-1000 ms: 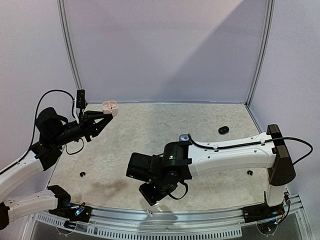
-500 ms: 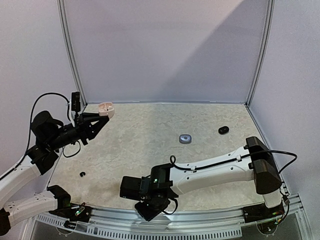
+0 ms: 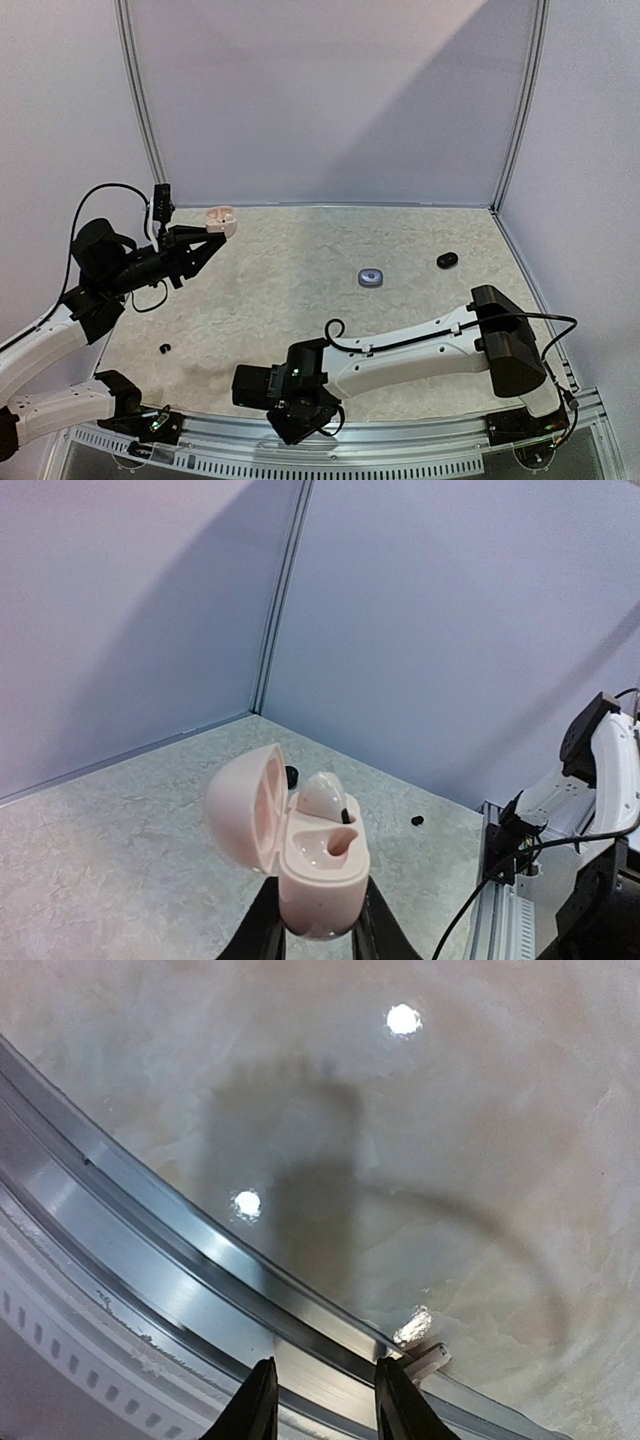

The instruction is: Insert the wireless bluetooth earbuds into the charging case

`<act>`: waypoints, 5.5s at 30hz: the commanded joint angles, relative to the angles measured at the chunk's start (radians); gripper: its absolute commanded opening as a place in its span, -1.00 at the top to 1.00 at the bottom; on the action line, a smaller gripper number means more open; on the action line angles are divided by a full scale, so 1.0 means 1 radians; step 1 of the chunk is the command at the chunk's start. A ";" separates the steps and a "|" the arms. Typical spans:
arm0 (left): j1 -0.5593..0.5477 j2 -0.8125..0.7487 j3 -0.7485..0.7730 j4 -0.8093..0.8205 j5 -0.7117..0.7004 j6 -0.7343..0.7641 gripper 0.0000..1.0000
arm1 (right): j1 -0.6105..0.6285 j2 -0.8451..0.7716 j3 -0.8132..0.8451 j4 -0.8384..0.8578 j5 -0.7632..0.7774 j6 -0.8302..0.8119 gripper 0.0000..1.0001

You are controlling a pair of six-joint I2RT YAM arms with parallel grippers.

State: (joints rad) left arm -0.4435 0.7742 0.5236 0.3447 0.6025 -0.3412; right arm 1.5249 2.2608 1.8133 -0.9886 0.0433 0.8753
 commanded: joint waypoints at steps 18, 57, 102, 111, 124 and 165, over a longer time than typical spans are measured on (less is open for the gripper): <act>0.011 0.000 -0.014 0.007 0.010 -0.006 1.00 | -0.017 -0.064 0.002 -0.151 0.069 0.153 0.01; 0.012 0.032 0.005 0.001 0.006 -0.006 1.00 | -0.076 -0.074 -0.079 -0.137 0.077 -0.087 0.86; 0.041 0.068 0.054 -0.058 0.009 0.042 1.00 | -0.301 -0.134 -0.002 -0.145 -0.030 -1.439 -0.01; 0.041 0.068 0.050 -0.047 0.005 0.036 1.00 | -0.323 -0.139 0.007 0.066 0.042 -0.715 0.52; 0.040 0.077 0.049 -0.039 0.009 0.030 1.00 | -0.302 -0.063 -0.082 0.050 0.148 -0.095 0.76; 0.039 0.084 0.046 -0.031 0.013 0.013 1.00 | -0.132 -0.102 -0.207 -0.104 0.001 -0.011 0.96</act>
State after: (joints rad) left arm -0.4156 0.8516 0.5571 0.3019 0.6136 -0.3264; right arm 1.3556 2.1674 1.6348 -1.0485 0.1108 0.8738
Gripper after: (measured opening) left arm 0.206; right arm 0.023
